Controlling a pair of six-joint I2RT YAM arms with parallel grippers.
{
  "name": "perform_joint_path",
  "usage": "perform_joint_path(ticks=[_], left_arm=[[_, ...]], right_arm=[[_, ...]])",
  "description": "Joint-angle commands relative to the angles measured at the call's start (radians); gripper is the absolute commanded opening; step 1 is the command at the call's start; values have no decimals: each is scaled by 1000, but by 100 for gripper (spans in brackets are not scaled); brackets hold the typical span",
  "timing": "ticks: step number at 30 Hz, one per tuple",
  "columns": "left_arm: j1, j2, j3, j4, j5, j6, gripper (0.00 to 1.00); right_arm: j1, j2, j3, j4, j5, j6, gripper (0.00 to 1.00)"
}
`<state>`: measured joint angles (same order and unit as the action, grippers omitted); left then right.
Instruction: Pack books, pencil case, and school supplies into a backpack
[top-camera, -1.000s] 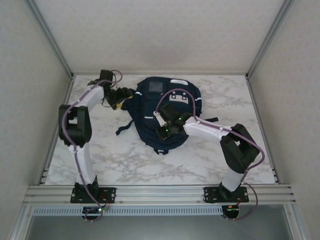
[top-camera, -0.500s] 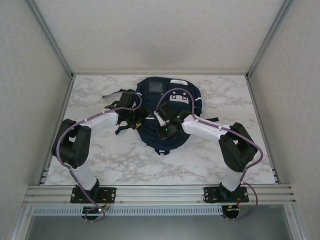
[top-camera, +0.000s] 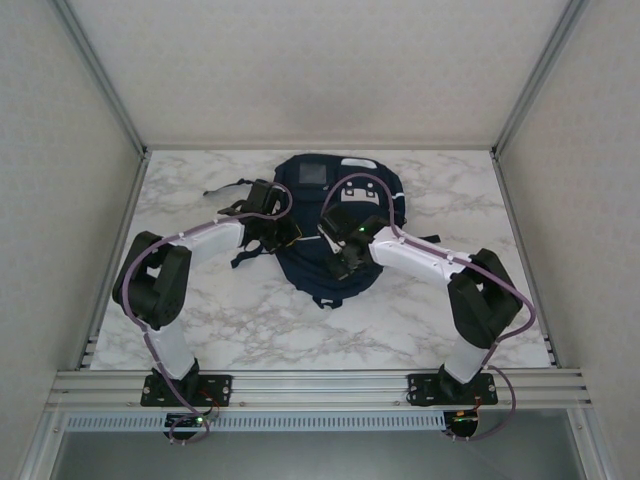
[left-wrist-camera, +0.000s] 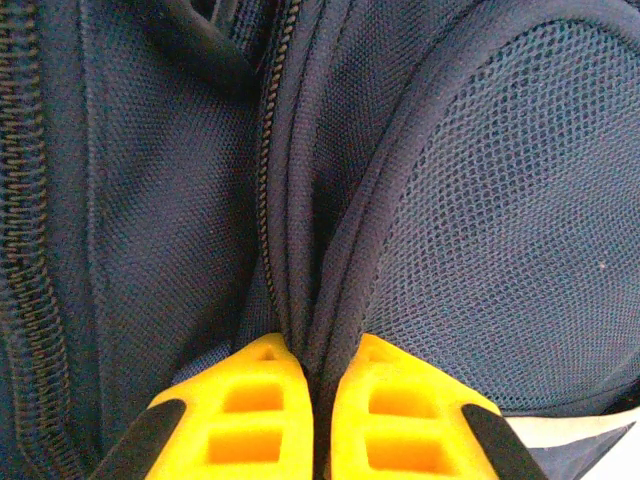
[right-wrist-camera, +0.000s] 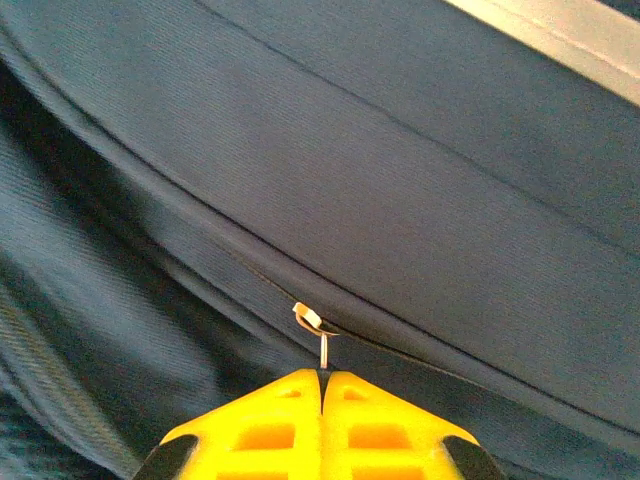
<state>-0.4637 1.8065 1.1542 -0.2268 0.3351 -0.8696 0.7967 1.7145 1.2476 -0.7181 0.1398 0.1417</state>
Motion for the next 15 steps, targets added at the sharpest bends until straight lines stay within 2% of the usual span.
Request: perform_joint_path(ticks=[1,5,9,15], left_arm=[[65,5,30,-32,-123,40,0],[93,-5,39,-61,-118,68,0],[114,-10,40,-77,-115,98,0],[129,6,51,-99,-95,127,0]], right_arm=[[-32,-21,-51,-245,96,-31,0],[-99,-70,-83,-243,148,-56,0],[-144,-134,-126,-183,133,-174,0],[-198,-208,-240,33,99,-505,0]])
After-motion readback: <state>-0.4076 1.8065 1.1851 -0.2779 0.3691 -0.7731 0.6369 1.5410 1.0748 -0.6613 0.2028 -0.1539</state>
